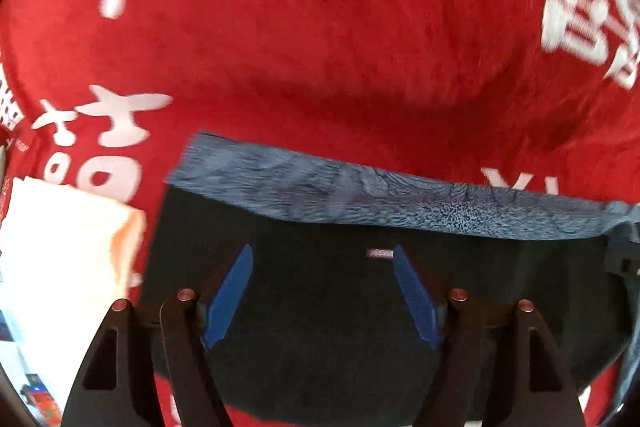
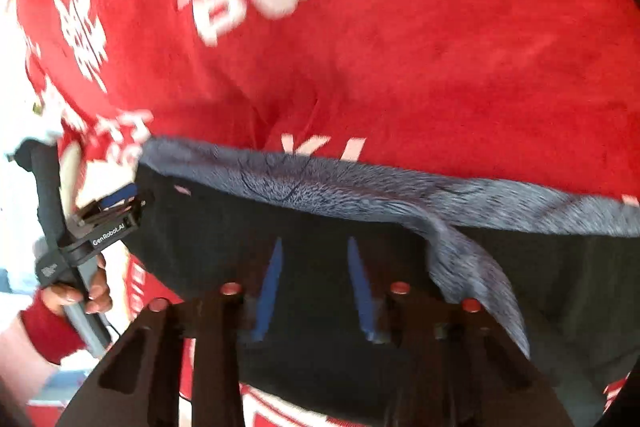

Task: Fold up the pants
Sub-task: 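Lift the waistband with both grippers and fold it over toward the leg hems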

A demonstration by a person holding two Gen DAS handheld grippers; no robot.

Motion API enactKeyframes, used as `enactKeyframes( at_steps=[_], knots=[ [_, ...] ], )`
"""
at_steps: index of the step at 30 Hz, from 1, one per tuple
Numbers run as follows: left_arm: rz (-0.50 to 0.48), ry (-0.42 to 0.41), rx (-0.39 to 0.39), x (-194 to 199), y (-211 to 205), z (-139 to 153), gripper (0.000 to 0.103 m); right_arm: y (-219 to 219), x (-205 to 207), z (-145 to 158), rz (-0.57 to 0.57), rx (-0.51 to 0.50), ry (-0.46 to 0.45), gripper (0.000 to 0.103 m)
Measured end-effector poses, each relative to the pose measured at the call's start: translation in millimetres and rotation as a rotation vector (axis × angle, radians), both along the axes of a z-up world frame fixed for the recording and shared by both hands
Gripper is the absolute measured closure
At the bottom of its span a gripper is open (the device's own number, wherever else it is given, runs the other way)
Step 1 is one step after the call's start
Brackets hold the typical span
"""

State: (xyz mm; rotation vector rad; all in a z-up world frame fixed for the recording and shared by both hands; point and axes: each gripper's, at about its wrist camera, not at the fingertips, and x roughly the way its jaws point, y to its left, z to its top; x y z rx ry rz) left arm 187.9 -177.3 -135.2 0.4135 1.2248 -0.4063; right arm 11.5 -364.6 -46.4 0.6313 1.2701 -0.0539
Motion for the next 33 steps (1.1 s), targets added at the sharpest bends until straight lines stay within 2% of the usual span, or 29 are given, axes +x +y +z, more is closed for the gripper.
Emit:
enactKeyframes(
  at_steps=[3,4,8,11,13,14,15,16,17,19,21,23,25,30,33],
  knots=[
    [0.03,-0.033,0.026,11.8,-12.2,-18.6,0.029,-2.0,14.6,-22.8,0.024,-0.077,0.023,0.073],
    [0.046,-0.037,0.024,17.9,-15.7,-22.4,0.029,-3.8,17.8,-25.2,0.018,-0.09,0.016,0.076],
    [0.076,-0.056,0.03,35.2,-25.4,-28.7,0.029,-9.0,34.4,-30.0,-0.017,-0.143,0.007,0.077],
    [0.087,-0.051,0.063,39.8,-33.0,-28.3,0.029,-12.1,40.5,-31.8,-0.042,-0.132,0.014,0.074],
    [0.095,-0.038,0.05,35.6,-34.1,-17.6,0.029,-14.3,37.3,-22.5,-0.062,-0.09,0.002,0.073],
    [0.095,-0.03,0.038,32.4,-32.8,-11.2,0.029,-17.9,32.7,-18.3,-0.067,-0.078,-0.007,0.066],
    [0.09,-0.02,0.027,25.1,-31.2,-3.2,0.029,-18.7,26.4,-10.9,-0.072,-0.068,-0.018,0.06],
    [0.08,-0.008,0.014,15.2,-29.4,4.9,0.029,-21.0,16.2,-2.0,-0.079,-0.066,-0.031,0.046],
    [0.071,0.004,0.003,5.6,-26.8,11.4,0.029,-22.2,4.8,6.5,-0.086,-0.063,-0.049,0.039],
    [0.042,0.029,-0.014,-19.4,-24.7,23.5,0.029,-23.5,-21.6,19.6,-0.098,-0.06,-0.058,0.036],
    [0.014,0.041,-0.022,-47.3,-24.9,32.7,0.01,-25.0,-49.7,27.0,-0.115,-0.047,-0.054,0.035],
    [-0.017,0.047,-0.043,-74.3,-24.8,40.2,0.009,-22.7,-75.9,30.3,-0.138,-0.05,-0.042,0.033],
    [-0.059,0.087,-0.055,-104.7,-29.3,42.7,0.009,-21.7,-103.4,29.7,-0.166,-0.05,-0.024,0.033],
    [-0.122,0.191,-0.035,-158.9,-32.9,33.1,0.009,-13.7,-161.9,24.6,-0.218,-0.057,0.041,0.031],
    [-0.133,0.223,-0.026,-184.8,-37.6,31.0,0.009,-8.5,-192.3,21.6,-0.252,-0.052,0.085,0.031]
  ],
)
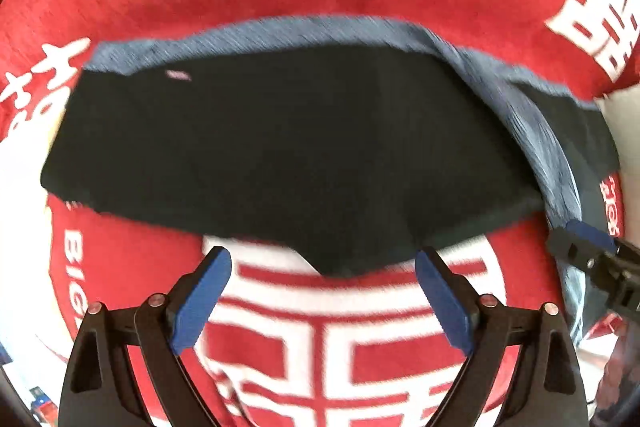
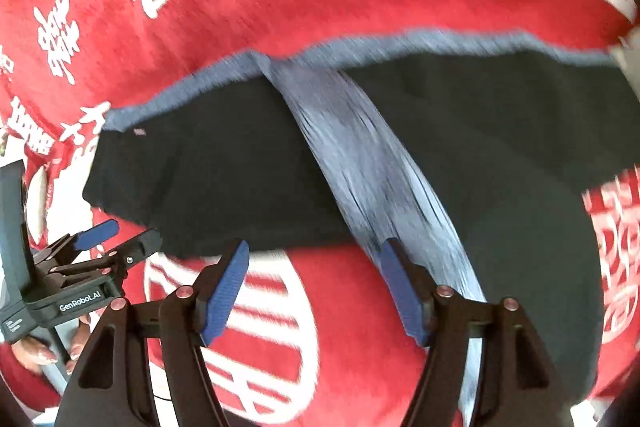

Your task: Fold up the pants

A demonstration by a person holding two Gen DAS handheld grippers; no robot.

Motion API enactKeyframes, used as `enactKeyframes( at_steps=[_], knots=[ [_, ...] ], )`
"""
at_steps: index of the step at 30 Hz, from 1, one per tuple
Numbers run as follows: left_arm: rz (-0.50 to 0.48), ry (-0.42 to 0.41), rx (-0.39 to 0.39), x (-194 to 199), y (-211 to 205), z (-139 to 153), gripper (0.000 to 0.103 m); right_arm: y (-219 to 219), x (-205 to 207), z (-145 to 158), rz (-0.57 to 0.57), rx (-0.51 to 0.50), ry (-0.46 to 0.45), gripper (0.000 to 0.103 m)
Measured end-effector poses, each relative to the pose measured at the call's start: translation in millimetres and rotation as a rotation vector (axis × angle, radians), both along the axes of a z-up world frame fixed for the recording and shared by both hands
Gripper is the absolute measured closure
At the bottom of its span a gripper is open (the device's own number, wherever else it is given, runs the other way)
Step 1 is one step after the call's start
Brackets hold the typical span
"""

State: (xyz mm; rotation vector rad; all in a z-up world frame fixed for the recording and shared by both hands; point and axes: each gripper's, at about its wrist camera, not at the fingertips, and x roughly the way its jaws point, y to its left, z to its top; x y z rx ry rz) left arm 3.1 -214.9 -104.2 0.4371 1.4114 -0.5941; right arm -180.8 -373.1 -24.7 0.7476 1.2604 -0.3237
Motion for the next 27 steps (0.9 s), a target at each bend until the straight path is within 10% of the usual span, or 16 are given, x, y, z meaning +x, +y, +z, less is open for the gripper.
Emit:
enactKeyframes(
  at_steps=[27],
  knots=[
    [-0.077,-0.019,-0.04,-112.9,41.8,32.7,0.009,40.3,-209.0,4.0,-0.386,-0.128,0.111,0.031]
  ],
)
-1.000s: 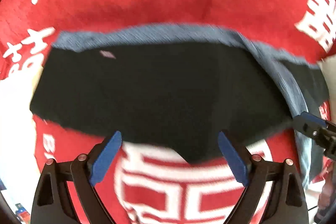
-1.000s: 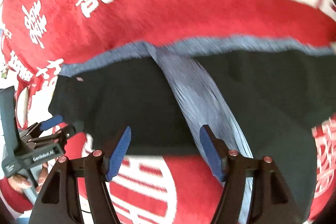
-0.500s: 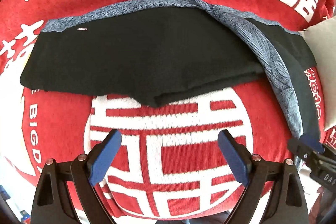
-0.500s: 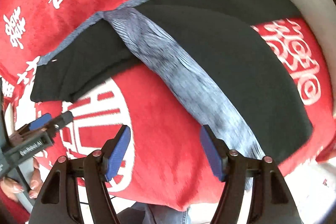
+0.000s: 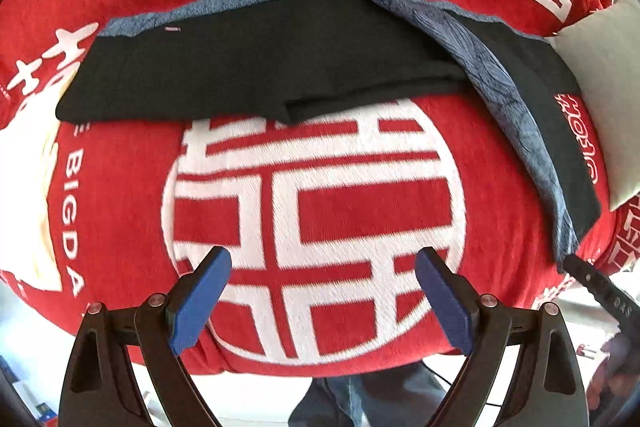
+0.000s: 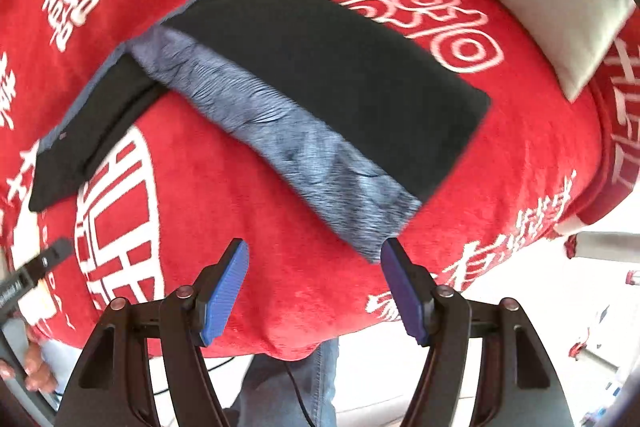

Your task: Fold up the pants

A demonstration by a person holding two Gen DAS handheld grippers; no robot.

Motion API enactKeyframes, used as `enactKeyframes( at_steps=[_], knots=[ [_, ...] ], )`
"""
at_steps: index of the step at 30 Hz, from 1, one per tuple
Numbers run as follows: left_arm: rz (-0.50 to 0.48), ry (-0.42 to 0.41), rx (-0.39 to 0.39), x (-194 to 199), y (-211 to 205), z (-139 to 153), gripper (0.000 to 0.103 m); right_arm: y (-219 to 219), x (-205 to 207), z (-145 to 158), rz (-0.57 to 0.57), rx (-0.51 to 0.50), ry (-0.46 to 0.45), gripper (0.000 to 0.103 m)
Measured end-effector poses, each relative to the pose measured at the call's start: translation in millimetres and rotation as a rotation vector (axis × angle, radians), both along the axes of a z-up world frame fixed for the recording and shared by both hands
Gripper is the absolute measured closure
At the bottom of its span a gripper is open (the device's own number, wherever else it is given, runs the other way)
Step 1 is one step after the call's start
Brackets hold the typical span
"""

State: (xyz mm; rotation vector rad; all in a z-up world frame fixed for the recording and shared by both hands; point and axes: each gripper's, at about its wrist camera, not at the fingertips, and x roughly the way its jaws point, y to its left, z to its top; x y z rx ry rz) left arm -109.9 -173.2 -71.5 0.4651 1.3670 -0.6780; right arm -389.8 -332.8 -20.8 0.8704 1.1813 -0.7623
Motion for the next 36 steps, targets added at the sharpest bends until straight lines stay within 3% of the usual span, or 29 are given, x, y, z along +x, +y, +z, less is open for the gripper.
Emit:
enactKeyframes(
  at_steps=[7,12,19,27,28,29,30,32,35,36],
  knots=[
    [-0.064,0.018,-0.015,-17.8,-24.6,-2.6,0.009,-11.5,-19.2,-20.8,-0.029,0.043,-0.032,0.031],
    [-0.105,0.06,-0.054,-24.7,-70.1,-6.4,0.009,-21.5,-25.5,-33.9,-0.022,0.129,-0.142,0.031],
    [-0.164,0.145,-0.073,-41.9,-133.9,-23.5,0.009,-28.9,-23.2,-27.1,0.056,0.185,-0.279,0.044],
    [-0.197,0.229,-0.077,-56.4,-179.3,-40.1,0.009,-45.0,-28.1,-43.1,0.053,0.254,-0.326,0.046],
    [-0.195,0.235,-0.075,-56.9,-183.0,-41.8,0.009,-45.9,-26.4,-43.8,0.051,0.262,-0.319,0.058],
    [-0.192,0.248,-0.079,-56.9,-186.4,-43.3,0.009,-46.4,-25.5,-44.7,0.052,0.269,-0.313,0.09],
    [-0.187,0.264,-0.084,-57.0,-189.8,-44.5,0.009,-48.8,-25.5,-45.7,0.046,0.284,-0.313,0.101],
    [-0.177,0.286,-0.081,-57.4,-193.0,-47.4,0.01,-54.2,-29.2,-45.1,0.024,0.33,-0.361,0.1],
    [-0.178,0.324,-0.05,-60.5,-201.2,-55.8,0.044,-60.3,-30.0,-36.0,0.042,0.357,-0.415,0.1],
    [-0.19,0.313,-0.052,-61.5,-202.9,-54.4,0.064,-61.9,-29.4,-32.1,0.055,0.367,-0.428,0.1]
  ],
)
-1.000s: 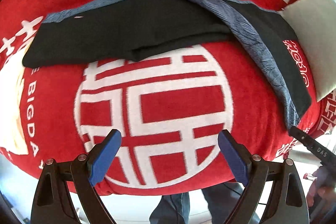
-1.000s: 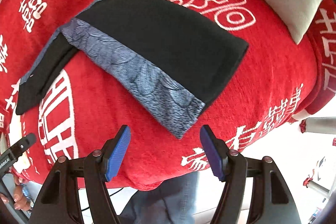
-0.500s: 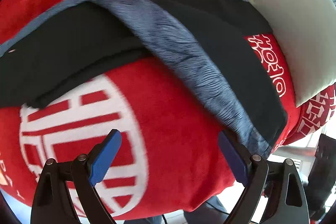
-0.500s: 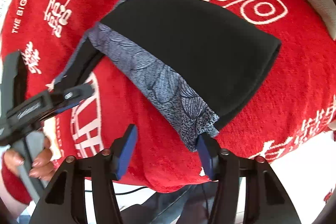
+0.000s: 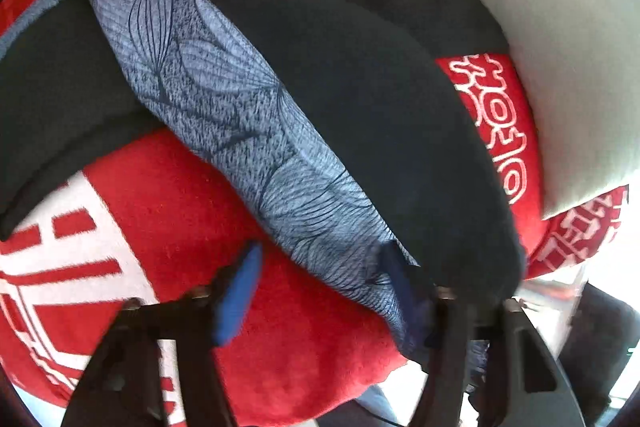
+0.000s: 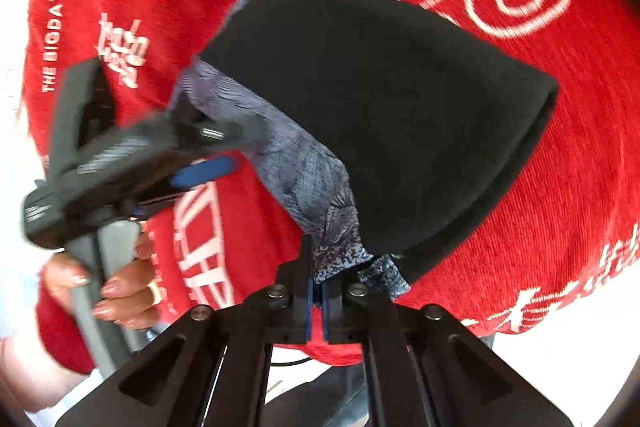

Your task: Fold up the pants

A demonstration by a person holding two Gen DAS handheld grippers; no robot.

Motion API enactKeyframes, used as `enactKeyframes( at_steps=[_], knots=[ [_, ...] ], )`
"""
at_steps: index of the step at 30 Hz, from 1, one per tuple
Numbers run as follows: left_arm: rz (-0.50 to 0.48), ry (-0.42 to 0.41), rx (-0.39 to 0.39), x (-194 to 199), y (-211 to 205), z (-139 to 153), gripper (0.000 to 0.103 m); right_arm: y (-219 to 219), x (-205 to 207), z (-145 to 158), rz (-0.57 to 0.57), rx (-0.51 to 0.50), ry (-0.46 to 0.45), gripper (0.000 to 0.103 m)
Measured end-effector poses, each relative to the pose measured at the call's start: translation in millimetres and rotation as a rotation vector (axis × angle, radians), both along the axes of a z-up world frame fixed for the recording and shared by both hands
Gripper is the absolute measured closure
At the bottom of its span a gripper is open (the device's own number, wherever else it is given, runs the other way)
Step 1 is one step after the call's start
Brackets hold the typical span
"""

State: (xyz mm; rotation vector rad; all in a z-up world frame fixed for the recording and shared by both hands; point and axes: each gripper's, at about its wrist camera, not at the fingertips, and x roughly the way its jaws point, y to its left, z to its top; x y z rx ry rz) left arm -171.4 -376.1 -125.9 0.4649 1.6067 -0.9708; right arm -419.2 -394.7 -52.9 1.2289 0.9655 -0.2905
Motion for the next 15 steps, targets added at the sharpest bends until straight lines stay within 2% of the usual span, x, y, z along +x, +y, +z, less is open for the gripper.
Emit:
enactKeyframes(
  at_steps=[1,2,7,15],
  knots=[
    [-0.015,0.023,-0.022,-0.5,-1.5,1.3,0.081,-1.9,0.9,3.6,0.012,0.009,-0.016,0.1],
    [-0.014,0.031,-0.022,-0.5,-2.5,1.3,0.089,-3.9,2.0,7.0,0.021,0.019,-0.03,0.1],
    [0.025,0.054,-0.051,5.2,-1.1,16.8,0.089,-25.3,5.9,30.4,0.043,0.051,-0.087,0.1],
    [0.083,0.025,-0.119,19.4,-26.5,55.5,0.089,-87.1,25.6,80.5,0.07,-0.015,-0.154,0.1]
  ],
)
